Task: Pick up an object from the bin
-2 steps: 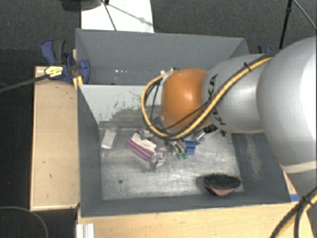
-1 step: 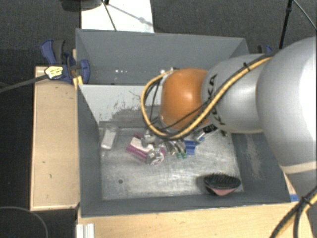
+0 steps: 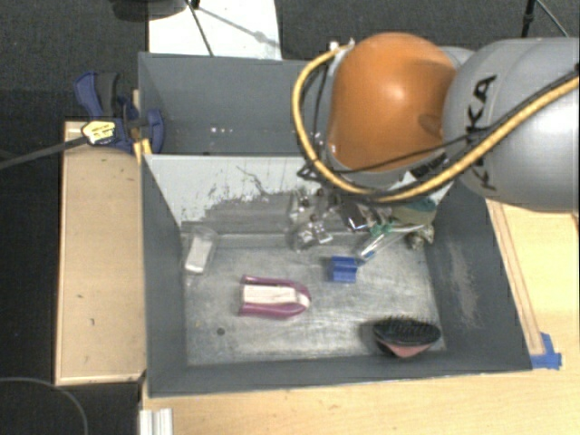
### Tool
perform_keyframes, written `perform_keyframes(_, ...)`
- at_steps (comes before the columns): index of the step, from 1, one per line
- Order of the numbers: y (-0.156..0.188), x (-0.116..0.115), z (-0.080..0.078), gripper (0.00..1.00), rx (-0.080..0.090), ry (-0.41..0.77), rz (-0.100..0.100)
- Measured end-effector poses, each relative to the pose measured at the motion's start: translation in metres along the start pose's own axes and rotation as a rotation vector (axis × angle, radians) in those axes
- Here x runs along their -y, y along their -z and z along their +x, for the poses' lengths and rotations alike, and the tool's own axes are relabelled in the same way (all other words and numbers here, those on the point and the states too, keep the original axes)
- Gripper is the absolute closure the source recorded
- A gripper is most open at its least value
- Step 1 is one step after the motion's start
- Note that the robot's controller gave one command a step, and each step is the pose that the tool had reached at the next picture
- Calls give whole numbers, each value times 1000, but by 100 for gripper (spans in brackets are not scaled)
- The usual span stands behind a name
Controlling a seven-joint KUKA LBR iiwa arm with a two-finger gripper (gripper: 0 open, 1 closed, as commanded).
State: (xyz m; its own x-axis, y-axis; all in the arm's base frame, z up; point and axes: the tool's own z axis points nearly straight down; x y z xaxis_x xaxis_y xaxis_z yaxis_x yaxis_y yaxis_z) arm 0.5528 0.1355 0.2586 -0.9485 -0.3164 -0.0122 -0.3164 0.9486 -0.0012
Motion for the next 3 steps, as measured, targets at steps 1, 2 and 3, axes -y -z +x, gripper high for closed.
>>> perform_keyframes(1,-5,0,2,0,-9,-3,-2)
perform_keyframes(2,-177,39,27,0,-18,-48,-2)
perform_keyframes(3,-186,-1,36,0,-4,-176,-1)
